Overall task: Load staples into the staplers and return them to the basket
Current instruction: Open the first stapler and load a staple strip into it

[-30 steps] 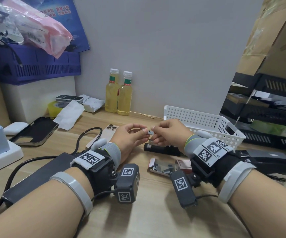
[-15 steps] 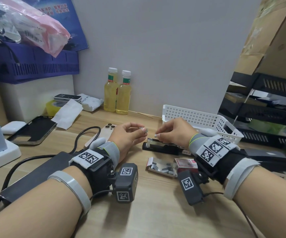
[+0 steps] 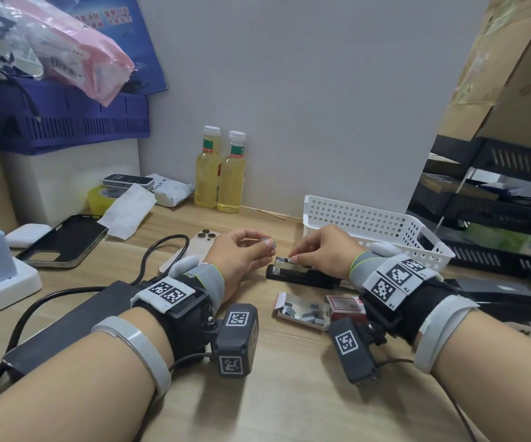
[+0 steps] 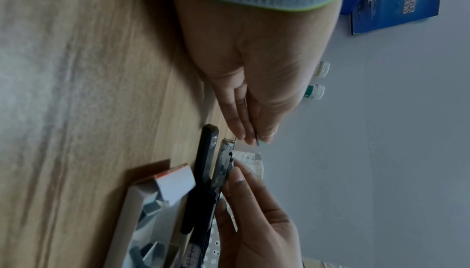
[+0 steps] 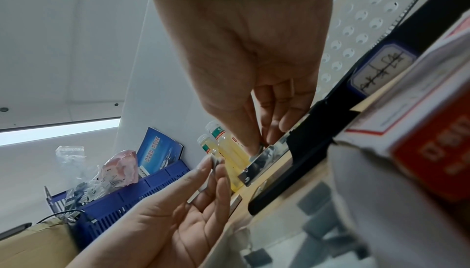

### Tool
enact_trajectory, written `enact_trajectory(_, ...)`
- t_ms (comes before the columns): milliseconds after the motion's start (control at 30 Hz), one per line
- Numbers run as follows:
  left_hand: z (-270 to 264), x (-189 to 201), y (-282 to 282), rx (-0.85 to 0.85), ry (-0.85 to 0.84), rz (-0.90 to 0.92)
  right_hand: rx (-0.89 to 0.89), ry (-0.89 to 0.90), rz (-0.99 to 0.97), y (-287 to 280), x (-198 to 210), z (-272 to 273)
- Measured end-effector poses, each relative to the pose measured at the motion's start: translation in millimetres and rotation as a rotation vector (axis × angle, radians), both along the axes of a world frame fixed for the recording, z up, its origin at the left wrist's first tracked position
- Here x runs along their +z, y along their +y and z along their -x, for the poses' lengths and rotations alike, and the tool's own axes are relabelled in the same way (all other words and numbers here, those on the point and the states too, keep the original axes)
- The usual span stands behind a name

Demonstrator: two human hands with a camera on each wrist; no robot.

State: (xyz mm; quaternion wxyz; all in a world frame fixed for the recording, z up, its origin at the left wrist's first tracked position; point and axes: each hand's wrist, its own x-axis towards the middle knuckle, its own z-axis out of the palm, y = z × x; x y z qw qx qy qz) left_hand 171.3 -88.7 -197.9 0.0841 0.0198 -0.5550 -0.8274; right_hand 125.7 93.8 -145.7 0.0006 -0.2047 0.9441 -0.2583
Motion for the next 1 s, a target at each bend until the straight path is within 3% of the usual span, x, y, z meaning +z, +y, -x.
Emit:
enact_trajectory(333,-2,2,-1,-0.017,-0.019,-0.006,0.0,0.065,0.049,0,6,-3)
enact_trajectory(500,-3,2,0,-0.019,-0.007,-0.004,0.01,-0.031,0.009,-1,10,-11)
enact_trajectory(633,-4,4,0,-0.03,-0.009,0.002,0.041,-0.103,0.114,-2,8,-14)
enact_trajectory(733,-4,4,1,-0.043,-0.011,0.003,0.08,0.022,0.185,1,7,-12)
enact_trajectory(900,-7,7,2,-0.07,-0.019,0.009,0.218,0.059,0.247,-2,7,-18)
enact_trajectory(1000,-7,9,3,-0.082,-0.022,0.001,0.204,0.128,0.238,-5,8,-17)
